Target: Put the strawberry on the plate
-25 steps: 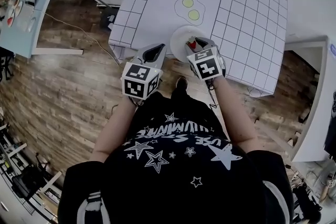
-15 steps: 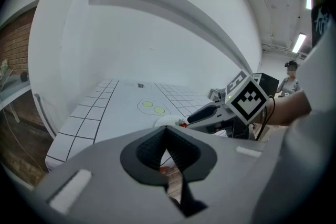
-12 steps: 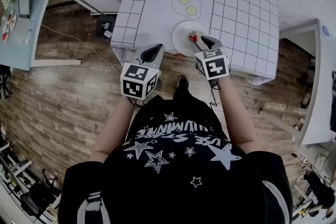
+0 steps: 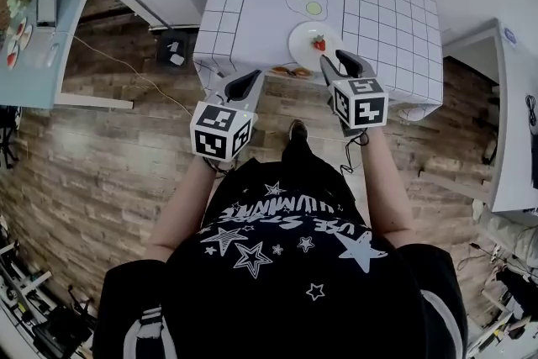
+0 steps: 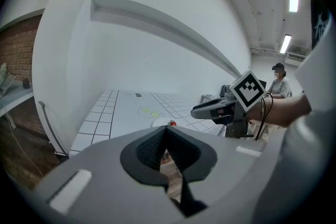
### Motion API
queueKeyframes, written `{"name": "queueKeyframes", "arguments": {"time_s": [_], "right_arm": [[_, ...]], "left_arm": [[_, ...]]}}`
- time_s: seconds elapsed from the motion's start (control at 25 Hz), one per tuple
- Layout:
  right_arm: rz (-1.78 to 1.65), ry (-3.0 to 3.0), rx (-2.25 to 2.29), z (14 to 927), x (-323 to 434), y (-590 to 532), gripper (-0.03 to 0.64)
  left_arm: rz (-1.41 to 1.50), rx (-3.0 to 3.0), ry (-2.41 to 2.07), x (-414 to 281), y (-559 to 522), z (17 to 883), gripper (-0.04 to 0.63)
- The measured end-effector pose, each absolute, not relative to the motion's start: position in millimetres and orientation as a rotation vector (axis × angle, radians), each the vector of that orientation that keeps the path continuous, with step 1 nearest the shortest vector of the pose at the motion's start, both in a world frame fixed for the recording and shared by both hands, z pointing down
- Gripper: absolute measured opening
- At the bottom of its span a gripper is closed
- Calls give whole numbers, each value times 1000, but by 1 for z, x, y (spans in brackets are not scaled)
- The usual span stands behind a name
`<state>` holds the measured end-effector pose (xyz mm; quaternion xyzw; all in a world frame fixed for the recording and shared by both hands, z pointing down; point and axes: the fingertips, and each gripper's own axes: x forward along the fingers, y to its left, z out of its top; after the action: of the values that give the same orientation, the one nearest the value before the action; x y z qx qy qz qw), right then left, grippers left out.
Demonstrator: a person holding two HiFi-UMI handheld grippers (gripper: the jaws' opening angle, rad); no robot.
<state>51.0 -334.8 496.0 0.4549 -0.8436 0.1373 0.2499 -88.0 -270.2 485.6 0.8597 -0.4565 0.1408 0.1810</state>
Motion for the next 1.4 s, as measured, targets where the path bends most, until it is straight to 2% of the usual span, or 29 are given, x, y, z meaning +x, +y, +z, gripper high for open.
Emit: {"name": "queueKeyframes", "arguments": {"time_s": [0.24,0.4,0.72,1.04,1.4], "right_arm": [[393,-2287,1244,470,49,-333,146],[346,-2300,1275,455,46,-308,84],[343,-2308,1388,431,45,-255,30],[419,-2306,1493,443,57,-191,14],[419,-2322,1480,428,55,-187,12]], "left_arm": [[352,2409,-1278,-98,-273,463,9],[310,2446,-1265,-102,-253,454,9],[266,2516,-1192,-105,-218,438,9],[265,2581,-1123,-101,-180,445,9],[251,2582,-1124,-102,-175,430,9]]}}
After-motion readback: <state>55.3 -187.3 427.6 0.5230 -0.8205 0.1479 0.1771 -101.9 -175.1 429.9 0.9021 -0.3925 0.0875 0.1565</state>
